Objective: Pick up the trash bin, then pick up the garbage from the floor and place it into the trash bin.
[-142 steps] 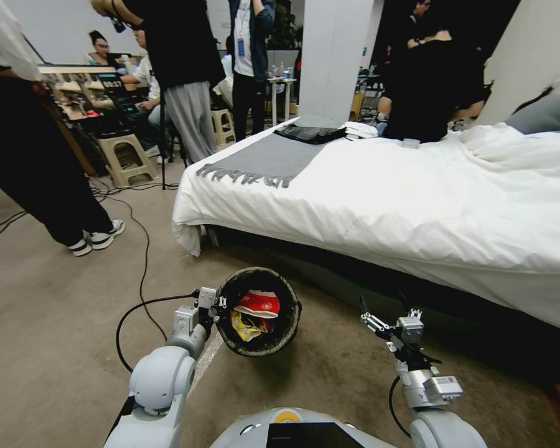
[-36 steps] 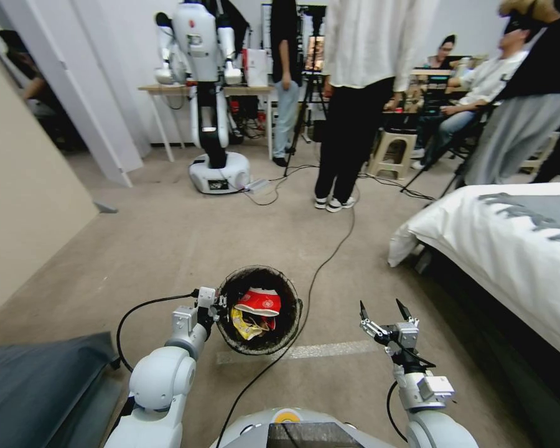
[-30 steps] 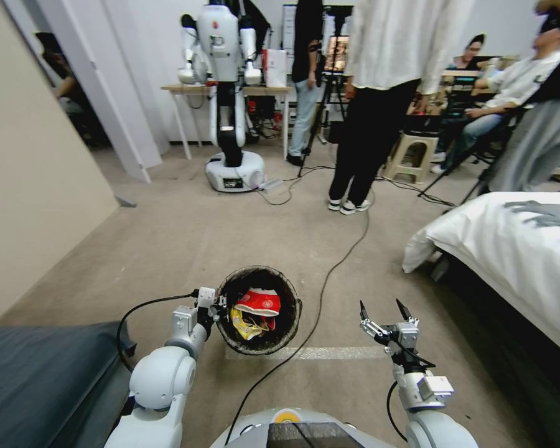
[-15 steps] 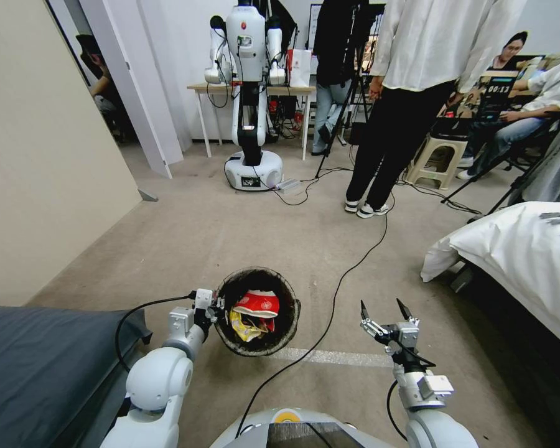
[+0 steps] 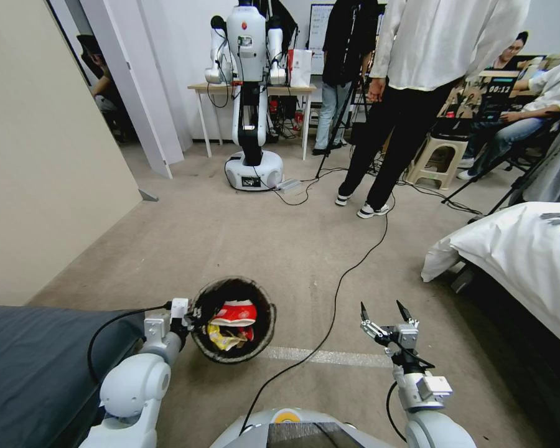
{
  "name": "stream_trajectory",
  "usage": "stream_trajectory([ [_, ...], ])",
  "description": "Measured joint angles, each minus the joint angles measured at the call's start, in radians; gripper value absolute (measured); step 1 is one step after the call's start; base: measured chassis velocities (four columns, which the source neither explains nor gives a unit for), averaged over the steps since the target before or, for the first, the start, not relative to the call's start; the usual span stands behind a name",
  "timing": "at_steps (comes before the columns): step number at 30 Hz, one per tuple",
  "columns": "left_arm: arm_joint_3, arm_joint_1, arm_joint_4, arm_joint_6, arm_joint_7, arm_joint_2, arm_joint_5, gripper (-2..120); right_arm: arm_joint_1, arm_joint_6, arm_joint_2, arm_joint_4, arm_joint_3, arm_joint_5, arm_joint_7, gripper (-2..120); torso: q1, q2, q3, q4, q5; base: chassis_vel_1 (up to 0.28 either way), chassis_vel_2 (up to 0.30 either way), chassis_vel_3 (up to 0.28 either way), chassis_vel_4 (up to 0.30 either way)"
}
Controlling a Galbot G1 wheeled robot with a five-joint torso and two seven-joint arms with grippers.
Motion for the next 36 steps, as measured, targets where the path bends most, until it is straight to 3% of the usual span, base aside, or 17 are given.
stream_trajectory([
  [7,-0.008,0.013,0.009,0.000,-0.006,0.000,0.000,1,0.002,0.000,0.000,-0.003,-0.002,0.000,0.000,100,0.000,0.000,0.000,-0.0002,0.0000,0.000,0.000,0.000,0.000],
  [19,-0.066,0.070,0.097,-0.001,-0.037,-0.030,0.040,1,0.005,0.002,0.000,-0.017,-0.019,-0.003,0.000,100,0.000,0.000,0.000,0.0002,0.0014,0.000,0.000,0.000,0.000],
  [36,-0.041,0.060,0.161,-0.004,-0.037,-0.035,0.038,1,-0.019,0.019,0.000,-0.017,-0.029,-0.010,0.016,100,0.000,0.000,0.000,0.0000,0.0012,0.000,0.000,0.000,0.000],
])
